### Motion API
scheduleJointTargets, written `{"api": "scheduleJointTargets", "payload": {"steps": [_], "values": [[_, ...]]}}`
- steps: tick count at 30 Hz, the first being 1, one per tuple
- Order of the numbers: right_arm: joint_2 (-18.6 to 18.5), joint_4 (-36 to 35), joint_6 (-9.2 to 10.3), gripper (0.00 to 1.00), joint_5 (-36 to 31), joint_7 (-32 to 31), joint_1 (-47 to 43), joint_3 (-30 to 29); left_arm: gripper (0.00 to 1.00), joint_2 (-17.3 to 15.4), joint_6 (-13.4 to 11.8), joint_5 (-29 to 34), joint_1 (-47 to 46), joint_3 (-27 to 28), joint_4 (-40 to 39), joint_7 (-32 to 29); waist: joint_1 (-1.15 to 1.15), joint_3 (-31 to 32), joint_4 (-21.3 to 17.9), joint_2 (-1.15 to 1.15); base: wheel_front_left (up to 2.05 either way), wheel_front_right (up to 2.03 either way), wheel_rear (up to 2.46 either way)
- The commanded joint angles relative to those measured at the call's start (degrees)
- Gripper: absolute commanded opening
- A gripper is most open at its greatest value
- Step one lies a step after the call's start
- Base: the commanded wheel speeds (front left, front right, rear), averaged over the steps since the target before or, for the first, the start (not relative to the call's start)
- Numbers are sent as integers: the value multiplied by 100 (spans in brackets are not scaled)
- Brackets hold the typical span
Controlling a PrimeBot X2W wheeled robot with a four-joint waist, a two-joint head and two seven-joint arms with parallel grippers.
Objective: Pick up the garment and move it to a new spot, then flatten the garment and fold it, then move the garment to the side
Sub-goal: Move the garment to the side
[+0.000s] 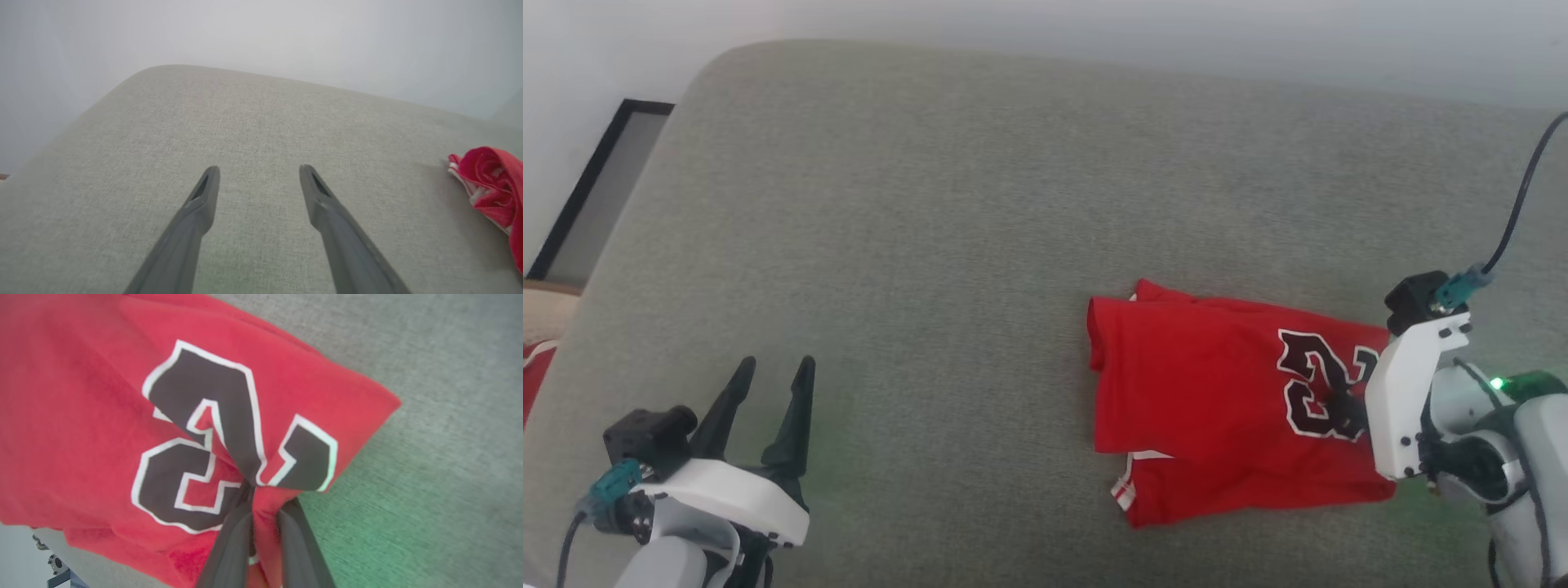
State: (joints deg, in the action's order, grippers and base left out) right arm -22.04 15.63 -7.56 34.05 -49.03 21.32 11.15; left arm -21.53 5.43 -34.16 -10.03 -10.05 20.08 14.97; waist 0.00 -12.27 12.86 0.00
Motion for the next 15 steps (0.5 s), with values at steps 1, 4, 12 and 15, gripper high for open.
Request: {"api": "scheduleJointTargets", "payload": {"steps": [1,4,12,15], "values": [[-86,9,14,0,-67,-50,45,-57,100,5,38,89,-110,37,-35,22,0,10,-101,0,0,0,0],[-175,-113,12,0,-110,-76,197,-135,100,8,81,142,-156,69,-90,21,0,-10,-255,0,0,0,0],[-539,-140,10,0,-309,10,710,-383,100,28,143,255,-412,-37,-165,21,0,-174,-733,0,0,0,0],[-692,-61,10,0,-369,90,937,-486,100,31,161,284,-562,-135,-154,22,0,-275,-940,0,0,0,0]]}}
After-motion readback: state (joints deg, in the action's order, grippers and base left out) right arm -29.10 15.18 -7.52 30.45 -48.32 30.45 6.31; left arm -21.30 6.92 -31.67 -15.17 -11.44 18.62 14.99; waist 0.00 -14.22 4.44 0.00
